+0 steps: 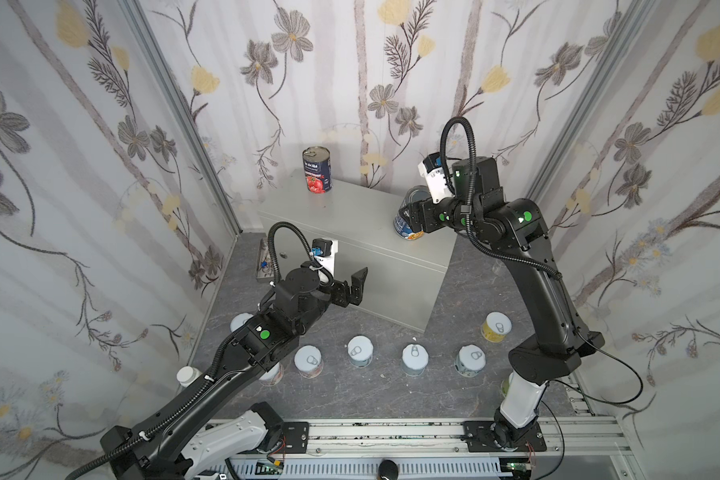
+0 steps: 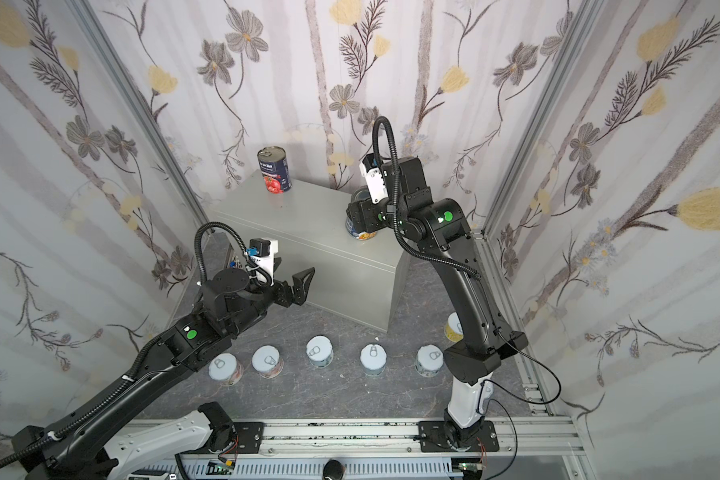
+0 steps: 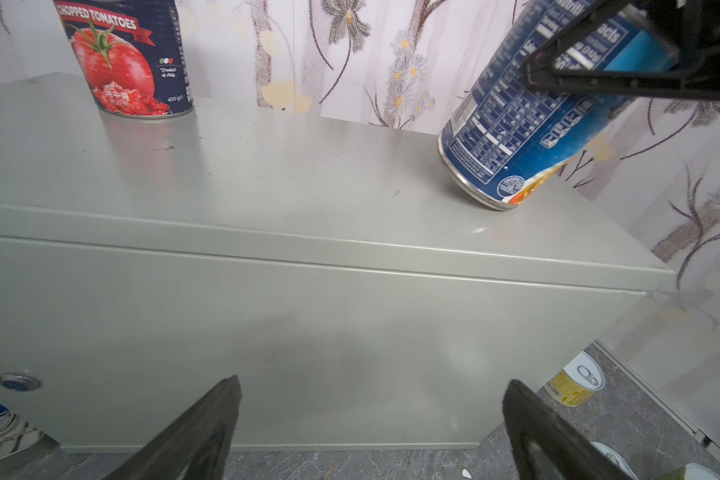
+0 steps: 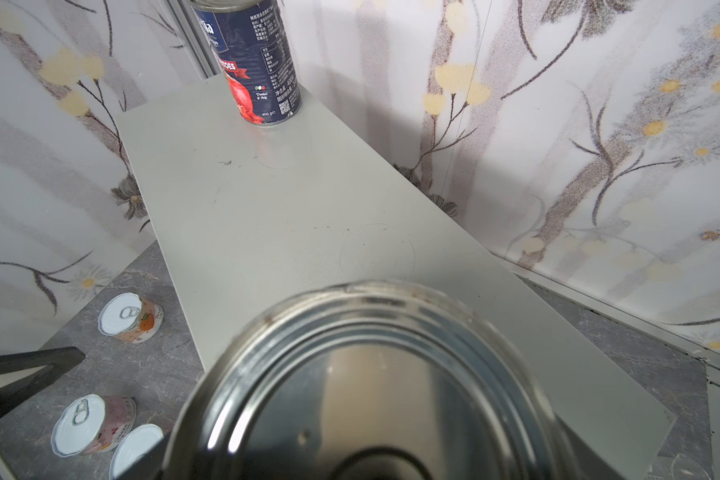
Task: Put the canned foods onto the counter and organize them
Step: 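Lower the Progresso can beside the tomato can while left gripper approaches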
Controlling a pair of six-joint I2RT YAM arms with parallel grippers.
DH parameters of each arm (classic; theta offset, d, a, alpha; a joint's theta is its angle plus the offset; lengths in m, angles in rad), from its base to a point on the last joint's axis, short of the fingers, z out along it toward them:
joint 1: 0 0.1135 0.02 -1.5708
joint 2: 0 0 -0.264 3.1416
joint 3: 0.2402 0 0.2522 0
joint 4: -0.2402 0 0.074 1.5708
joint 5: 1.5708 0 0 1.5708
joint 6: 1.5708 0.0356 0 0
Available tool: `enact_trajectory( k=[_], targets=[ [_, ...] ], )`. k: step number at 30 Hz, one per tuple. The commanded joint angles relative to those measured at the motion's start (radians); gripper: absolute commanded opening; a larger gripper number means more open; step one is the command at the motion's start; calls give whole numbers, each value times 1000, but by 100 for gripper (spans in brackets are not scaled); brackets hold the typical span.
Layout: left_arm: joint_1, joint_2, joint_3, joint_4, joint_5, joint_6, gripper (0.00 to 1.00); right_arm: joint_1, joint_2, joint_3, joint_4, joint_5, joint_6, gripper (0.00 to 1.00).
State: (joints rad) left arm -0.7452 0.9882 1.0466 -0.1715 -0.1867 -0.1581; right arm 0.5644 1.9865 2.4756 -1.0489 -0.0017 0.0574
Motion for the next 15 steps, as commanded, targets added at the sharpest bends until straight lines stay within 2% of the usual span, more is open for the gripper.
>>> enact_trajectory(
  k=[1,8,15],
  targets=[
    [0,-1,22,18,1,18,100,3,23,1,27,-17,-18,88],
    [0,9,66,17,35,27,100,8,49,2,56,-32,-22,98],
    [0,68,115,18,95,86,100,9,67,-1,98,-74,-14,99]
  ],
)
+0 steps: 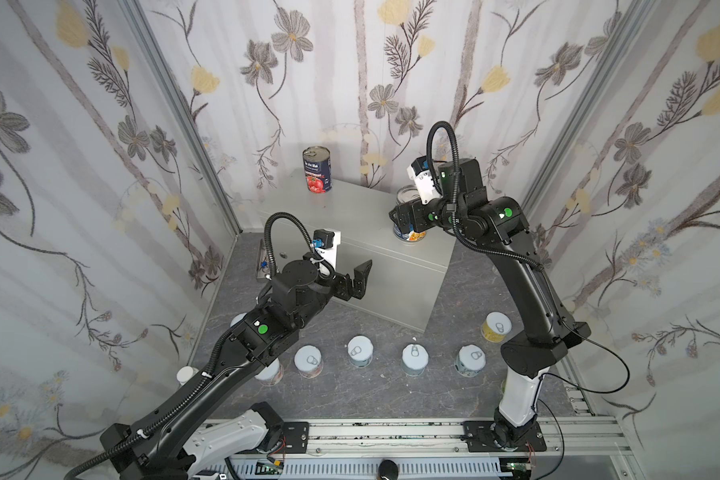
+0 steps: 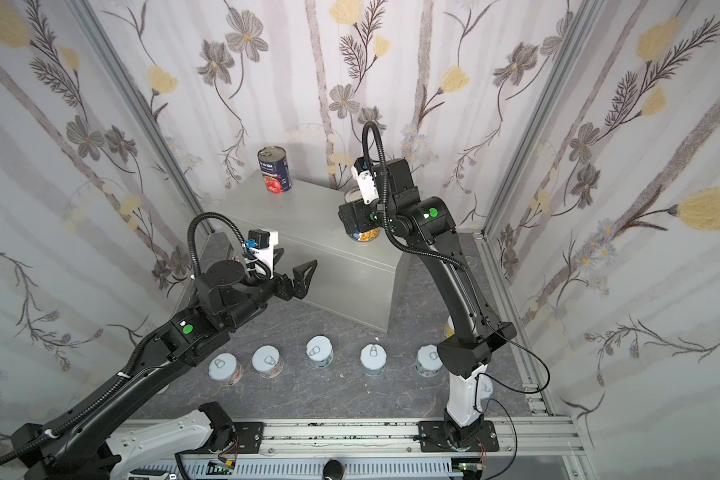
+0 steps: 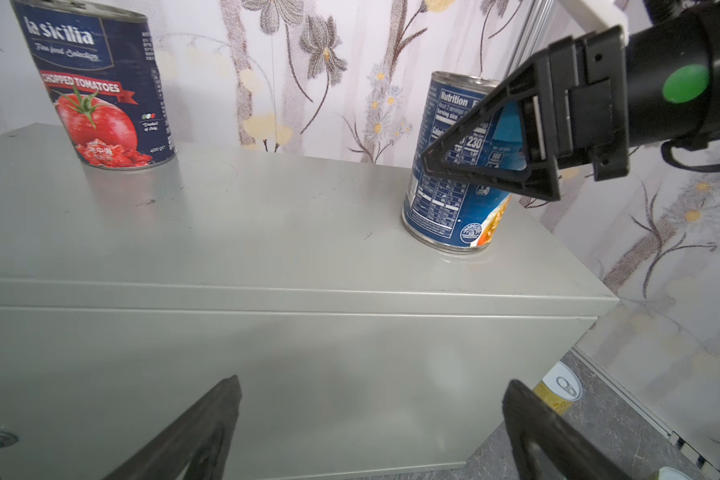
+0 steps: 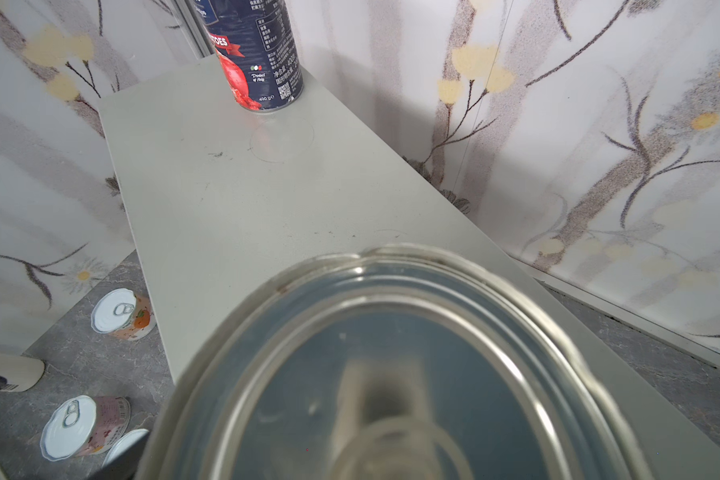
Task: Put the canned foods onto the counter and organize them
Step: 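Lower the Progresso can beside the tomato can while left gripper approaches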
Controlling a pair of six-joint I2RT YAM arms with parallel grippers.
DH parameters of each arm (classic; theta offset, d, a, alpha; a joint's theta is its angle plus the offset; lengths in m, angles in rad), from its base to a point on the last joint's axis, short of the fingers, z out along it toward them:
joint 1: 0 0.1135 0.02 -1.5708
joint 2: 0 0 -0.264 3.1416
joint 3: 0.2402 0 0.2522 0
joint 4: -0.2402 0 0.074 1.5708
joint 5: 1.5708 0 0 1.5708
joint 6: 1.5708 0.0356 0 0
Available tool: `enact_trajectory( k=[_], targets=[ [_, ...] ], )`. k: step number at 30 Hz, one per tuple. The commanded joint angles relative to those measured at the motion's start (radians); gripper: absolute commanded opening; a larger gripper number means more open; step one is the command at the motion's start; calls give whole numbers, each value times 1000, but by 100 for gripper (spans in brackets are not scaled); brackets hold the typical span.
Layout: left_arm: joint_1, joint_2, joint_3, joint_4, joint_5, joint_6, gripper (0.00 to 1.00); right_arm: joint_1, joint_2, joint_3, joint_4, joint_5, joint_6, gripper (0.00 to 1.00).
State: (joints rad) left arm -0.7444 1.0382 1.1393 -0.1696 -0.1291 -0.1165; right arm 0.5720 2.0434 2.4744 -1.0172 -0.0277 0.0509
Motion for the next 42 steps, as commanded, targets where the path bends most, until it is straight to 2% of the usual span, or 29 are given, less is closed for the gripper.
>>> enact_trajectory(
  k=[1,4,12,17,23,32,37,42],
  targets=[
    [-1,26,31,16,38,54,100,2,15,0,75,-64,-1,97],
    [-2,34,48,16,29,70,100,7,31,0,107,-111,25,93],
    [-1,12,40,10,-1,84,100,25,94,1,229,-124,83,83],
    [0,-8,32,3,-16,96,100,33,141,1,285,-161,111,82],
    [2,-29,37,-12,-39,101,100,75,179,1,318,-161,100,89],
    [10,-34,47,-27,-73,116,100,83,187,1,338,-136,97,100],
    [32,-17,77,-29,-74,135,100,83,167,0,355,-136,96,100],
    [59,20,130,-33,-25,144,100,83,122,1,387,-168,96,100]
  ],
)
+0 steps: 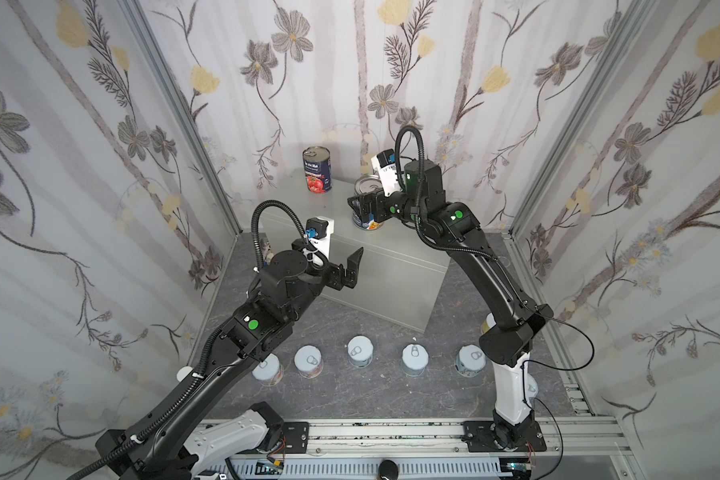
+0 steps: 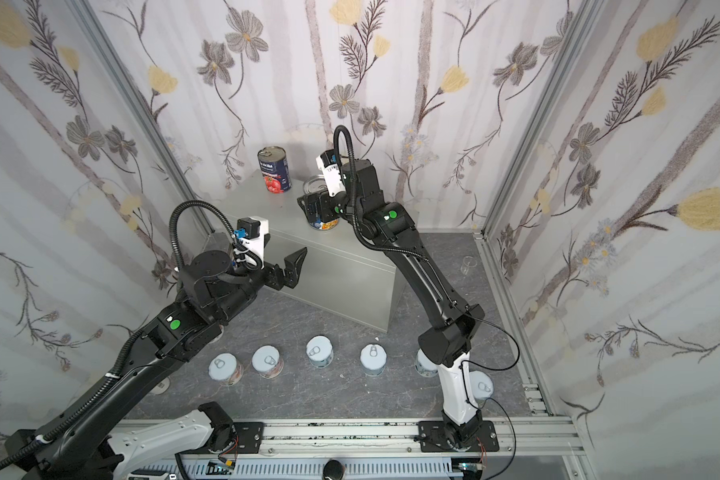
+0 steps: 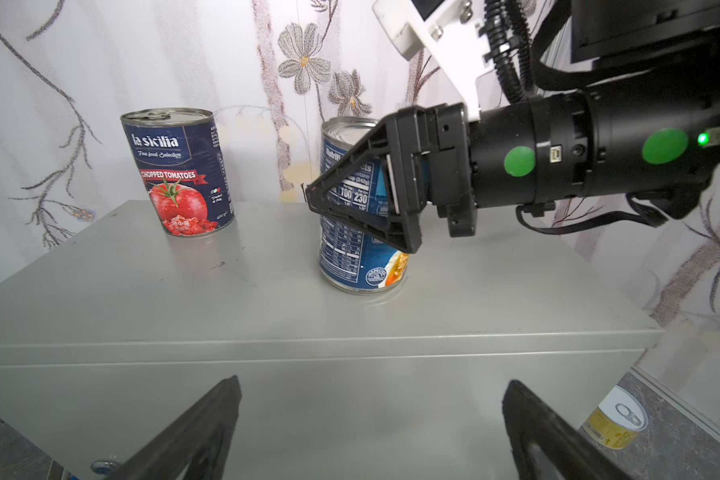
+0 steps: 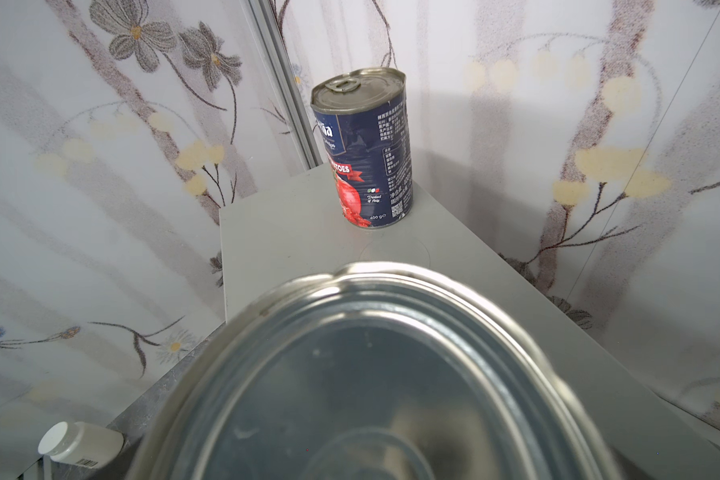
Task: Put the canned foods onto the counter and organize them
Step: 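Lower the Progresso can beside the tomato can while left gripper approaches, then grasp the Progresso can with left gripper while right gripper opens and withdraws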
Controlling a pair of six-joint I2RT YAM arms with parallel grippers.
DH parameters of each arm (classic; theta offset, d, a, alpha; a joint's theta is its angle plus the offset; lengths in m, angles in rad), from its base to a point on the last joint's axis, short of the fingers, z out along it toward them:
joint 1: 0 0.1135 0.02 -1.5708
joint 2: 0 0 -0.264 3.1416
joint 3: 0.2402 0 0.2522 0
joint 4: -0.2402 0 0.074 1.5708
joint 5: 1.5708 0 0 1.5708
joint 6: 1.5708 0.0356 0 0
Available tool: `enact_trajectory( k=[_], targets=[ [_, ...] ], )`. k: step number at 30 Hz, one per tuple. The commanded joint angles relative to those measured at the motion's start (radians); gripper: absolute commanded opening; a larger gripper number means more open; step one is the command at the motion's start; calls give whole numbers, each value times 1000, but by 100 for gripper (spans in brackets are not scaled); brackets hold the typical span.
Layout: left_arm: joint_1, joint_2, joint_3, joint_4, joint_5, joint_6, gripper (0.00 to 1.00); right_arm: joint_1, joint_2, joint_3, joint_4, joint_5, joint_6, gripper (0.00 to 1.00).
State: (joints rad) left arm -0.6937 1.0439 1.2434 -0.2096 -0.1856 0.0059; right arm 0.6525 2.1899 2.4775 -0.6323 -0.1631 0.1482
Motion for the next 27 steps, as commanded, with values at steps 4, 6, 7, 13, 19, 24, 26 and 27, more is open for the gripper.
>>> enact_trajectory(
  k=[4,6,7,13,19,24,26,27],
  targets=[
    [18,59,76,9,62,38,100,1,-68,-2,26,-51,-2,100],
    [20,83,96,9,67,42,100,-2,-86,-2,34,-49,-6,100],
    [21,97,104,9,71,40,100,-5,-92,-3,35,-46,-9,100],
    [25,200,188,13,99,63,100,-21,-150,-8,3,-15,-29,100],
    [54,302,279,19,164,68,100,-43,-280,-91,8,31,-61,100],
    [75,353,325,32,191,66,100,-86,-440,-285,89,53,-36,100],
    [84,370,336,41,203,64,100,-99,-523,-405,152,61,-22,100],
    [89,379,341,48,210,63,100,-106,-571,-475,188,66,-14,100]
  ],
)
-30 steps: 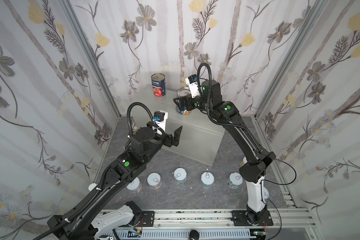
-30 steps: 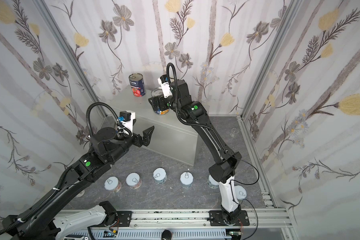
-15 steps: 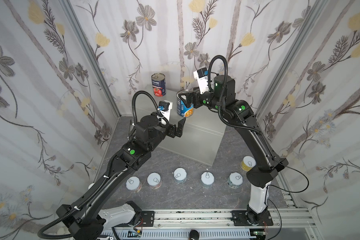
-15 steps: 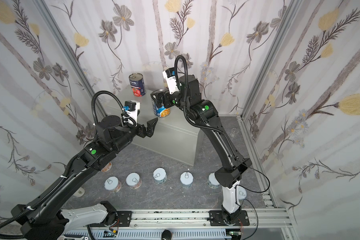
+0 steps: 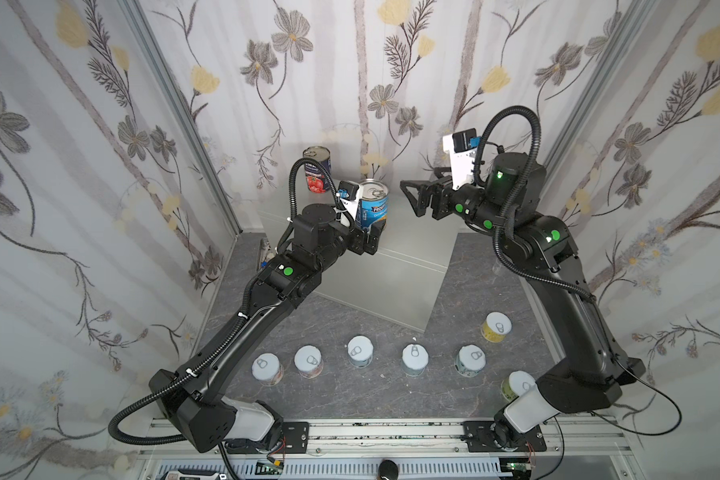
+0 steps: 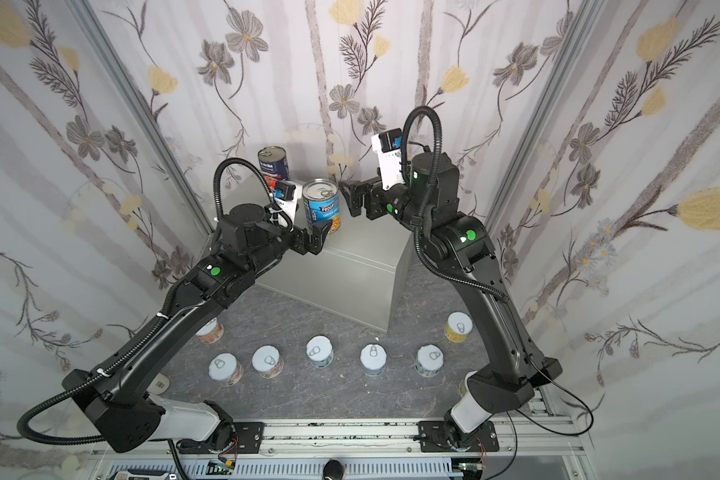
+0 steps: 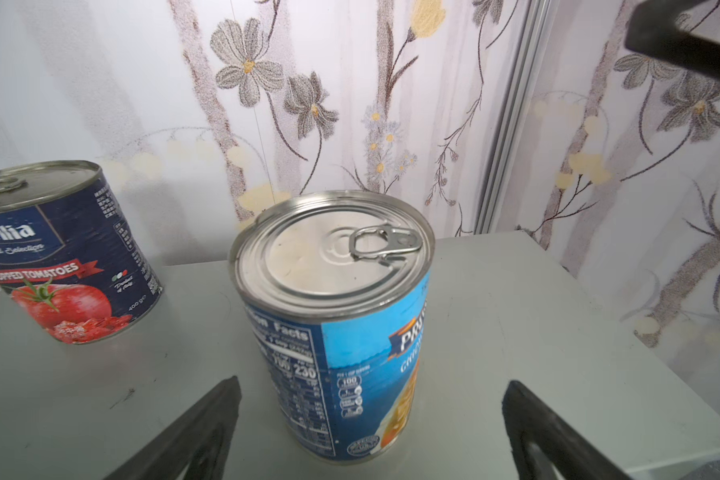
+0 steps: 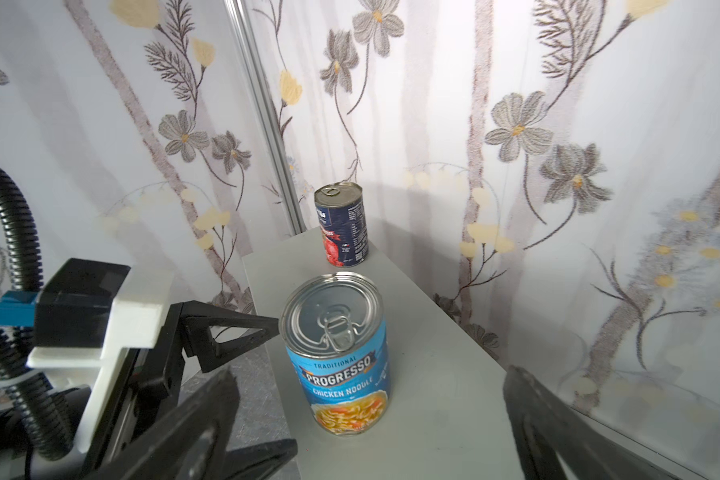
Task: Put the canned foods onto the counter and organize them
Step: 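Grasp the Progresso can with left gripper while right gripper opens and withdraws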
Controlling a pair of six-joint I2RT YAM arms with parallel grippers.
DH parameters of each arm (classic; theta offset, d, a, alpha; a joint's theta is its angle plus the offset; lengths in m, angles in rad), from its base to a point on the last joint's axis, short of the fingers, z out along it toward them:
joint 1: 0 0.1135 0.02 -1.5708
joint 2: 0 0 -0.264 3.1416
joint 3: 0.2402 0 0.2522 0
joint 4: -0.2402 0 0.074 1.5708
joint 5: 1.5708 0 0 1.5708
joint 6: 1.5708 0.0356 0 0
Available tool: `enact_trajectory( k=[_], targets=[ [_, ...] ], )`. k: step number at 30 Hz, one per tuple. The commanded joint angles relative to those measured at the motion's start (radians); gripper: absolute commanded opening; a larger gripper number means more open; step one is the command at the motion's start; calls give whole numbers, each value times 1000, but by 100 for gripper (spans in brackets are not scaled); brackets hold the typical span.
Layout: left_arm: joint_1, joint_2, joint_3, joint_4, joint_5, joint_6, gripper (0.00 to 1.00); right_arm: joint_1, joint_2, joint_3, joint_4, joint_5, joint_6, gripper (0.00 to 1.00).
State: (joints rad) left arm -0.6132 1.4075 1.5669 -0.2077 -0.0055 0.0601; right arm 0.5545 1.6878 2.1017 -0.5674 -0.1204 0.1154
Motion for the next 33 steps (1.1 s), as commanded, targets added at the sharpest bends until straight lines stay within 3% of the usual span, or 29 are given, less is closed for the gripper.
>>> enact_trajectory(
  k=[1,10,14,23,33],
  targets=[
    [13,28,22,52,36,6,100,-14,-128,-169,162,28,28,100],
    [42,111,36,111,70,-5,100,-44,-595,-770,430,146,109,100],
    [49,138,44,141,77,0,100,-53,-724,-919,456,181,125,100],
    [65,191,77,184,99,-7,100,-60,-793,-1052,430,165,137,100],
    [67,231,116,208,111,2,99,-71,-800,-1088,423,150,129,100]
  ],
)
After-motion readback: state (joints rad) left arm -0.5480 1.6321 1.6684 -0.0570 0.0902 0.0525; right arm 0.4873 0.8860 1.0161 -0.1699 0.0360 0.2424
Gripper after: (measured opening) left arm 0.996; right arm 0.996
